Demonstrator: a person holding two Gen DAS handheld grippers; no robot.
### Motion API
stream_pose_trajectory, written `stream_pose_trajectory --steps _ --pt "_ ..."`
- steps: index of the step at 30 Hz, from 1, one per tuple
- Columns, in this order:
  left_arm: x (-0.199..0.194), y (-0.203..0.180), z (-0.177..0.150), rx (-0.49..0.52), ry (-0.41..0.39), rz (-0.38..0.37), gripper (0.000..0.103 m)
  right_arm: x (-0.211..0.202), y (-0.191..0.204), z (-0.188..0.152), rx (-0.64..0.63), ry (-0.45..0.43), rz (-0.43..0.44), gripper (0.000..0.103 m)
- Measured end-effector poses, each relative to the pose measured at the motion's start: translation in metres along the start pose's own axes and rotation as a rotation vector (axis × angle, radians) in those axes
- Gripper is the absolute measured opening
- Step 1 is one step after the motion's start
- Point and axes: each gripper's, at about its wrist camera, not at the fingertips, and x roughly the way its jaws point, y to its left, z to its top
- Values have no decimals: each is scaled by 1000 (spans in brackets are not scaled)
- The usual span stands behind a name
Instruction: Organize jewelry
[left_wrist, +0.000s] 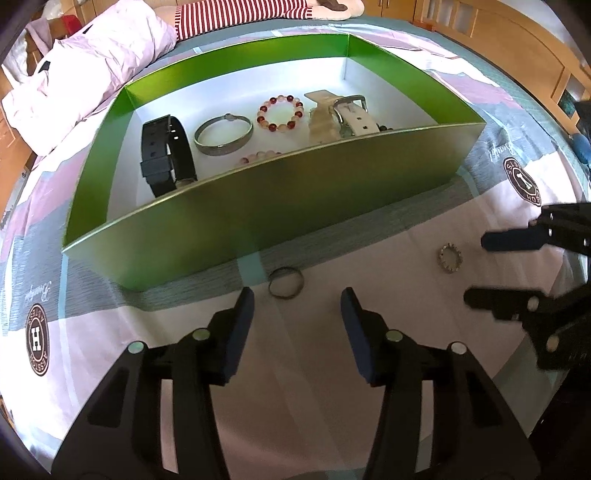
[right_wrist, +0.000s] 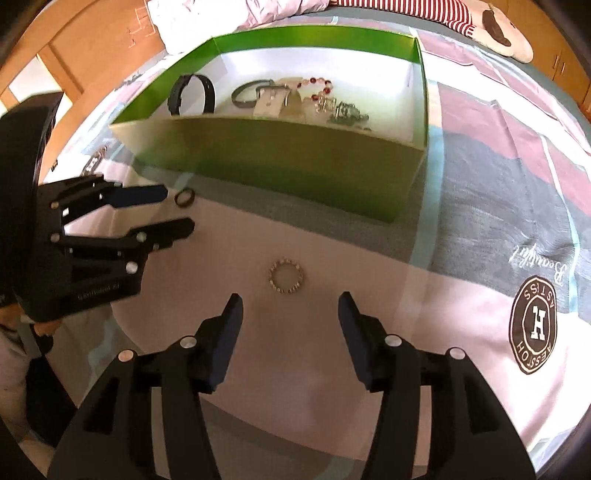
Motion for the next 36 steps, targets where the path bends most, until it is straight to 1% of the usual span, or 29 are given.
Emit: stream_pose_trajectory --steps 3,5,6,7,8,9,14,15,16,17,19,23,24,26,28,30,33,36 --pt "4 0 2 -8 -1 -7 50 4 3 0 -6 1 -8 54" --pt "7 2 2 -19 -3 -18 49 4 3 1 1 0 9 54" --pt "8 4 3 -31 -4 -28 46 4 3 1 5 0 17 54" --pt "8 7 3 -47 -7 -33 42 5 3 2 6 -4 19 54" --pt "7 11 4 -59 -10 -21 30 6 4 2 2 -8 14 54" --pt "7 14 4 -65 -10 -14 20 7 6 3 -4 -13 6 54" --pt "2 18 3 -61 3 -19 20 10 11 5 -33 -38 -15 54" --pt "0 20 2 -63 8 -29 20 11 12 5 -40 -46 -18 52" --pt "-2 21 1 -66 12 -43 20 12 13 6 -45 -51 -22 42" --pt "-5 22 0 -63 16 -60 20 13 13 7 -49 -54 -28 37" --pt "-11 21 -4 -48 15 -65 20 14 12 9 -46 -71 -20 24" --pt "-17 16 -7 -19 13 -79 20 10 7 13 -20 -103 6 23" --pt "-17 15 -7 -11 12 -74 22 10 6 14 -16 -98 6 24" --pt "-16 12 -8 6 18 -66 24 8 4 14 -6 -80 18 28" --pt "-15 10 -9 18 25 -60 29 6 3 13 -6 -74 17 41" --pt "-15 9 -9 23 29 -57 37 5 6 11 -27 -65 7 42" --pt "-12 7 -9 29 38 -62 38 9 10 9 -53 -49 -5 42" --pt "-7 4 -11 37 51 -57 38 12 12 9 -64 -55 -28 42"
